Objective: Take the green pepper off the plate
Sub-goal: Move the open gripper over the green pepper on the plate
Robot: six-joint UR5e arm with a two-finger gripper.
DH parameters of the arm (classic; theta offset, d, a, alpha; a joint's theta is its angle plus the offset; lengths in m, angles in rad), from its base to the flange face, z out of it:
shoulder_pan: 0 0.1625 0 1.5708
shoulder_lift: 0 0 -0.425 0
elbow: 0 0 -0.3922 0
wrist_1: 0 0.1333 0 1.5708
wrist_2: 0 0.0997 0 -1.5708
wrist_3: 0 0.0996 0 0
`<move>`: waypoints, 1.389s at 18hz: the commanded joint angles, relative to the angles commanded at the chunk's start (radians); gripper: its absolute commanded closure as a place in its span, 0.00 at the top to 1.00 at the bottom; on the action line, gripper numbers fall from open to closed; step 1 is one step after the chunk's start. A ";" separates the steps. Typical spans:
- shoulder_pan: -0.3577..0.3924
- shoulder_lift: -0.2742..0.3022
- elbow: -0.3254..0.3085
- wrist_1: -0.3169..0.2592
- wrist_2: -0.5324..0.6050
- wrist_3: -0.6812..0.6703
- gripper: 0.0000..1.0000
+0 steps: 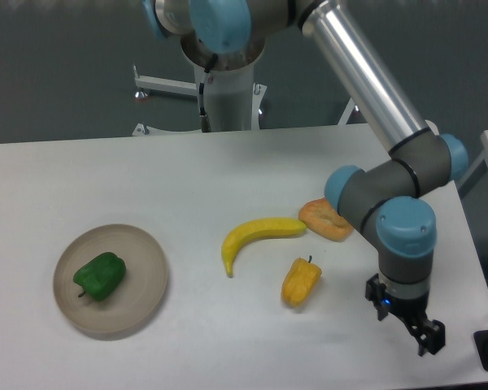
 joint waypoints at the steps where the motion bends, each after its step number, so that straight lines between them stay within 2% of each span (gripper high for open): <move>1: -0.011 0.025 -0.031 0.000 -0.003 -0.023 1.00; 4: -0.046 0.101 -0.121 -0.002 -0.009 -0.121 1.00; 8: -0.113 0.180 -0.210 0.002 -0.057 -0.334 1.00; 12: -0.189 0.235 -0.301 0.003 -0.084 -0.540 1.00; 18: -0.279 0.292 -0.393 0.009 -0.170 -0.817 1.00; 20: -0.314 0.298 -0.411 0.014 -0.184 -0.862 1.00; 25: -0.386 0.319 -0.456 0.014 -0.198 -0.868 1.00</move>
